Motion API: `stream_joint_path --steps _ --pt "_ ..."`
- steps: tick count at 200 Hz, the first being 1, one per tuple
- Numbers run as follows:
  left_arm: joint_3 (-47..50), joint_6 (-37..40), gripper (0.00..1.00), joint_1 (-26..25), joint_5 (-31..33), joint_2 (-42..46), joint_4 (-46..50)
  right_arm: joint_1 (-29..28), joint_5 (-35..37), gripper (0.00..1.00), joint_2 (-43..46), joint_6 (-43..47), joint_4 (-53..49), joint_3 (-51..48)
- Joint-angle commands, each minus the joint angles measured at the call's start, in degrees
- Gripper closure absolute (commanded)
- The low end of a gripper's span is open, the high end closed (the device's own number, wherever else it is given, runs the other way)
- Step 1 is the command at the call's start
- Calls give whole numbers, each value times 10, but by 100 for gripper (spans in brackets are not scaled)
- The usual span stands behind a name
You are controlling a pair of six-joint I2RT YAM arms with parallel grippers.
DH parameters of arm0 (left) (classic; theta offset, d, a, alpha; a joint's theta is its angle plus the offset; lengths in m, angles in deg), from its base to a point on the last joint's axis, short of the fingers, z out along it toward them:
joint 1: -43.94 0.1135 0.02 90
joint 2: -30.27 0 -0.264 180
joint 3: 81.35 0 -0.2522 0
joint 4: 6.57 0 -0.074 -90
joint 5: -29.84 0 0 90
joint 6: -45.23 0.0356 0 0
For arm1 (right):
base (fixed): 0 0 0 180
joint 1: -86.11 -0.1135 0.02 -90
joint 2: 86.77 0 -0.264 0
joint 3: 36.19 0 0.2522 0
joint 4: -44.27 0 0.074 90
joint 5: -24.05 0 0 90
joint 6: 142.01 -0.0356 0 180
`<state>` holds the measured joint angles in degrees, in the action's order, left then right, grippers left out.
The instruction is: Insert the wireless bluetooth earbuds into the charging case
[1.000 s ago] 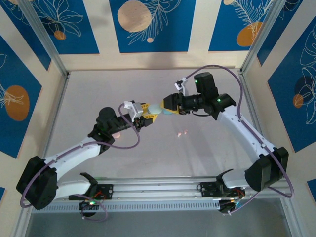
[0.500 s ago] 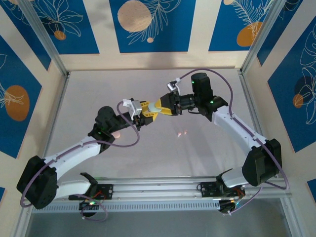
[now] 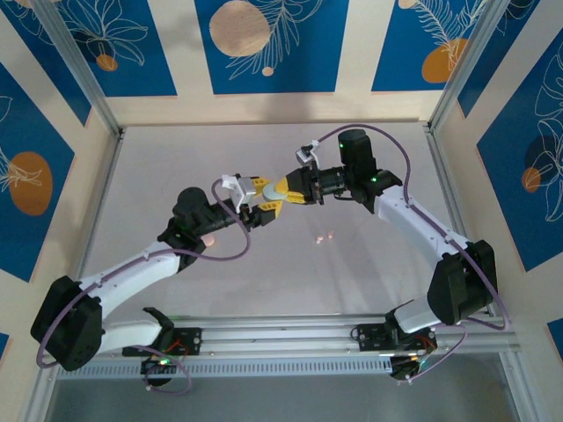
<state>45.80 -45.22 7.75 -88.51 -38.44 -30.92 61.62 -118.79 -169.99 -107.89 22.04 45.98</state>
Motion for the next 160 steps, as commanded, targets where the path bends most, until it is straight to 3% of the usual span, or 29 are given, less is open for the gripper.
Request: stream_joint_path --steps 1,18,49,65,108,160 --pt "-20 25 34 -6 37 4 44 12 33 82 2 -10 1 1" --pt "-18 30 21 -6 51 8 67 23 65 82 3 -26 26 -14" --pt "-1 24 14 -6 106 24 71 40 190 82 -9 -40 44 -62" --pt "-3 16 14 -6 177 41 110 39 261 82 -35 -38 -8 -61" --pt "-37 -53 16 5 374 80 301 14 288 82 -155 -14 -13 -29" --pt "-33 -160 19 62 365 79 392 -53 372 81 -303 11 -32 90"
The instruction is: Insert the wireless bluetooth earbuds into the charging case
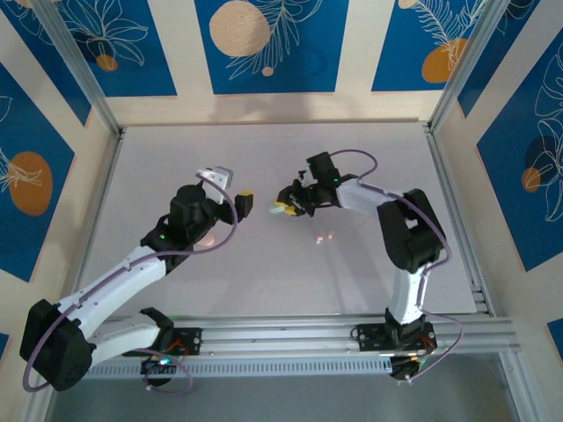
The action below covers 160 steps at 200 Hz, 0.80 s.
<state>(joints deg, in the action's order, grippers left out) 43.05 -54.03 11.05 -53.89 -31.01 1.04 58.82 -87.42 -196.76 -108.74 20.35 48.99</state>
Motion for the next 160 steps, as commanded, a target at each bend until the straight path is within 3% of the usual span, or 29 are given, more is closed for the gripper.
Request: stream_joint_path --steps 1,33,88,160 --pt "-5 -75 19 31 19 4 77 -25 58 81 -36 20 -15 60" --pt "1 -157 19 89 -12 -10 141 -42 110 81 -100 11 -27 113" --pt "57 -243 11 147 -6 4 138 -49 157 77 -168 22 -59 176" --pt "69 -295 10 195 -15 -46 160 -53 198 46 -133 78 -160 201"
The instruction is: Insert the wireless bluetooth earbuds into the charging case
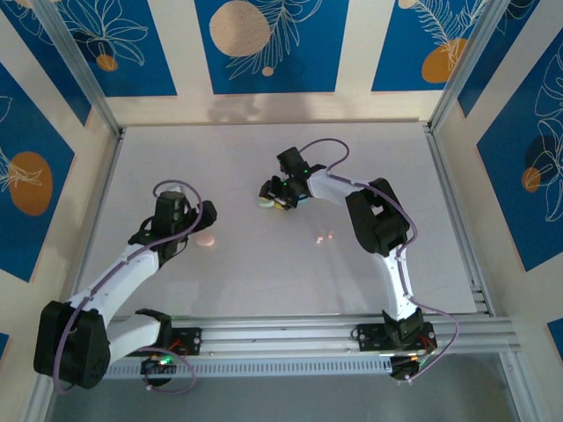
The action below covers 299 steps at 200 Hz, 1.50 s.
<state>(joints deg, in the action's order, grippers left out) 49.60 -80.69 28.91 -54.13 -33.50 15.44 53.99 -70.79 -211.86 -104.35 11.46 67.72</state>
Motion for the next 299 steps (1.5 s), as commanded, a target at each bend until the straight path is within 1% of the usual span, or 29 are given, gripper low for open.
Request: stream_joint_path --steps 1,17,28,42,64,93,127,157,186,200,217,226,238,250,261,279,299 --pt "4 -29 10 17 -13 -21 16 -5 32 46 19 34 -72 14" --pt "6 -35 11 24 -15 -40 16 -4 39 41 41 45 -79 5" --pt "6 -42 11 29 -19 -54 19 -4 45 39 54 53 -87 4" --pt "6 -51 12 32 -25 -71 21 -5 48 39 71 71 -97 3" --pt "5 -53 15 33 -32 -89 24 -11 26 39 107 105 -90 -9" --pt "9 -47 17 33 -43 -106 19 -24 11 39 161 123 -60 -57" --pt "5 -21 20 33 -76 -138 -8 -23 -9 39 193 116 -43 -100" --pt "-9 6 24 33 -87 -170 0 -13 -20 39 205 111 -42 -120" --pt "-22 38 27 30 -117 -193 0 -2 -31 39 213 108 -42 -135" --pt "-22 55 30 23 -136 -198 -9 0 -37 39 216 112 -36 -143" --pt "-25 66 33 9 -157 -205 -20 2 -78 39 215 131 -8 -155" --pt "-29 69 35 0 -164 -210 -20 0 -81 40 213 139 -5 -159" --pt "-34 64 39 -9 -175 -216 -17 -2 -83 40 211 145 -5 -161" --pt "-36 58 41 -22 -183 -214 -19 -4 -83 40 210 153 -5 -167" --pt "-35 48 41 -35 -183 -211 -24 -6 -87 40 211 163 -2 -173" --pt "-31 21 43 -54 -201 -215 -37 -19 -94 42 211 198 3 -181" --pt "-20 -20 45 -77 -210 -204 -59 -50 -61 43 221 242 12 -201"
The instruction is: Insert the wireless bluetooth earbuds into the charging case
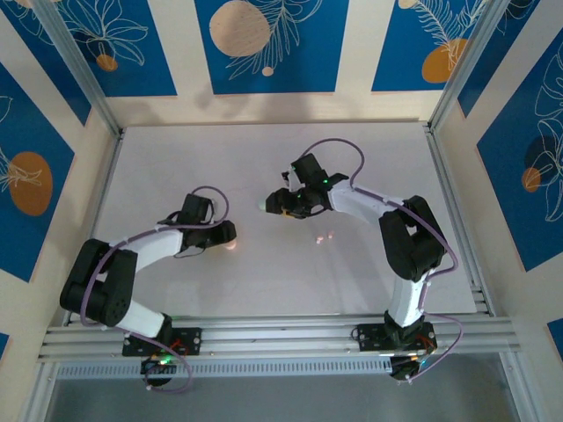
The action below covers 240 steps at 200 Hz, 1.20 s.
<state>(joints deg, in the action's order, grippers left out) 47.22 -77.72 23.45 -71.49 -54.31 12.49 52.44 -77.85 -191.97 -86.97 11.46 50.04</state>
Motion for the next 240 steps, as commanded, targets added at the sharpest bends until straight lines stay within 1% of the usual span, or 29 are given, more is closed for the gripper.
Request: stream_joint_path --steps 1,19,34,54,68,87,98,119,142,176,203,240 --pt "5 -51 45 -23 -36 5 -31 -36 12 43 23 70 13 -26" --pt "18 -85 45 -40 -45 14 -59 -63 54 43 43 95 54 -71" --pt "23 -103 45 -47 -46 21 -68 -79 69 43 58 115 103 -109" --pt "27 -110 45 -46 12 59 -39 -102 98 42 71 148 161 -147" --pt "20 -109 45 -34 52 92 6 -118 110 41 78 177 206 -171" --pt "14 -101 44 -5 75 136 47 -146 129 39 76 222 277 -202" --pt "12 -99 43 12 91 160 69 -161 132 38 64 244 298 -204" --pt "8 -94 40 44 99 198 98 -185 156 36 34 269 298 -181" --pt "13 -85 38 62 104 231 105 -198 167 34 11 282 310 -164" --pt "25 -81 37 72 113 262 107 -207 172 33 -27 304 296 -128" --pt "25 -77 36 75 112 268 109 -210 169 33 -47 314 303 -119" --pt "25 -74 36 77 109 269 107 -212 155 34 -75 340 277 -93"
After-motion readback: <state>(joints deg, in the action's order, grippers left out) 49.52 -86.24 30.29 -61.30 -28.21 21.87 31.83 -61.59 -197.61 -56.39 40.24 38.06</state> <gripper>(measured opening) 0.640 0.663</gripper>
